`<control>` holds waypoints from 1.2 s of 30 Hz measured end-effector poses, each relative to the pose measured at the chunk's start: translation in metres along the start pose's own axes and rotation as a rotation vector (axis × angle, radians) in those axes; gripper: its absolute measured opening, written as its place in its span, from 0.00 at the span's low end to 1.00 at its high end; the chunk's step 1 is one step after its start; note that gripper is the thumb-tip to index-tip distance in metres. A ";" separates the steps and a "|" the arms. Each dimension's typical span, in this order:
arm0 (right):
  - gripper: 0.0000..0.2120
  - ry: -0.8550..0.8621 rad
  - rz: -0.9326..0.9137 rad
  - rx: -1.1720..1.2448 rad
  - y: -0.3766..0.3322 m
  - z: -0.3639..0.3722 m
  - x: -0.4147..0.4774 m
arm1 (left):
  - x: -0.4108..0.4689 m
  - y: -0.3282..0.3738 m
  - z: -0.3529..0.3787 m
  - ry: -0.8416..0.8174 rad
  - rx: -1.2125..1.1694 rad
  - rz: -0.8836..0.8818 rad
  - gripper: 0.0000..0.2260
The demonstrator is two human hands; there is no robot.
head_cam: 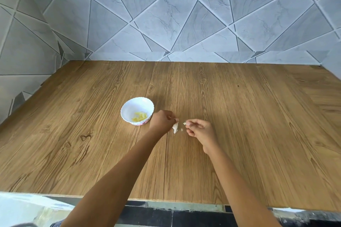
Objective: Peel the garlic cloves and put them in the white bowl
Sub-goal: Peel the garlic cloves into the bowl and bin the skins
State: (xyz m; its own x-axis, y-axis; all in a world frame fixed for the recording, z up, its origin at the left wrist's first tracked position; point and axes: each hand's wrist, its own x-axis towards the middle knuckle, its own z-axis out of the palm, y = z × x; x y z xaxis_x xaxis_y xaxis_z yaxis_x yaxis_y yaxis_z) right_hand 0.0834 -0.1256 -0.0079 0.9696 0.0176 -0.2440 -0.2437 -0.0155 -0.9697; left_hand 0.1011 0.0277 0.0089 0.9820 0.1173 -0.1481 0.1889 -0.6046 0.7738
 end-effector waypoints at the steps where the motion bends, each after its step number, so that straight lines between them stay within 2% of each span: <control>1: 0.07 -0.001 -0.013 -0.003 0.001 0.000 0.000 | 0.001 0.001 0.002 -0.009 0.074 0.048 0.03; 6: 0.08 0.002 0.012 0.078 0.002 -0.002 0.002 | -0.006 0.006 0.005 0.094 0.150 0.220 0.08; 8: 0.09 -0.001 0.030 0.085 0.002 -0.003 0.004 | -0.010 0.006 0.003 0.039 0.103 0.255 0.10; 11: 0.10 -0.016 0.039 0.112 0.001 -0.003 0.002 | -0.016 0.007 0.002 -0.092 -0.081 0.181 0.11; 14: 0.12 -0.025 0.034 0.134 0.000 -0.004 0.000 | -0.015 0.007 0.003 -0.133 -0.293 0.067 0.05; 17: 0.13 -0.025 0.001 0.086 -0.002 -0.005 -0.001 | -0.015 0.009 0.001 -0.179 -0.427 -0.024 0.05; 22: 0.16 0.005 -0.083 0.024 -0.005 -0.006 -0.003 | -0.015 0.011 0.000 -0.177 -0.510 -0.101 0.05; 26: 0.18 0.013 -0.090 0.068 -0.006 -0.004 -0.005 | -0.019 0.013 0.000 -0.202 -0.588 -0.138 0.07; 29: 0.18 0.041 -0.132 -0.015 -0.002 -0.003 -0.004 | -0.021 0.014 0.000 -0.211 -0.612 -0.154 0.05; 32: 0.18 0.049 -0.195 -0.105 -0.001 -0.003 -0.005 | -0.021 0.014 0.000 -0.216 -0.606 -0.170 0.03; 36: 0.15 0.024 -0.198 -0.076 -0.003 -0.004 -0.005 | -0.024 0.015 0.003 -0.224 -0.669 -0.203 0.02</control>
State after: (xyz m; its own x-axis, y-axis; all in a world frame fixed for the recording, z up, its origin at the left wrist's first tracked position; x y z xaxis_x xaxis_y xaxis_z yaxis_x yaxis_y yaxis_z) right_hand 0.0793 -0.1298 -0.0040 0.9989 0.0039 -0.0474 -0.0469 -0.0890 -0.9949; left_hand 0.0807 0.0138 0.0222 0.9181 -0.0310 -0.3950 0.3959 0.0301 0.9178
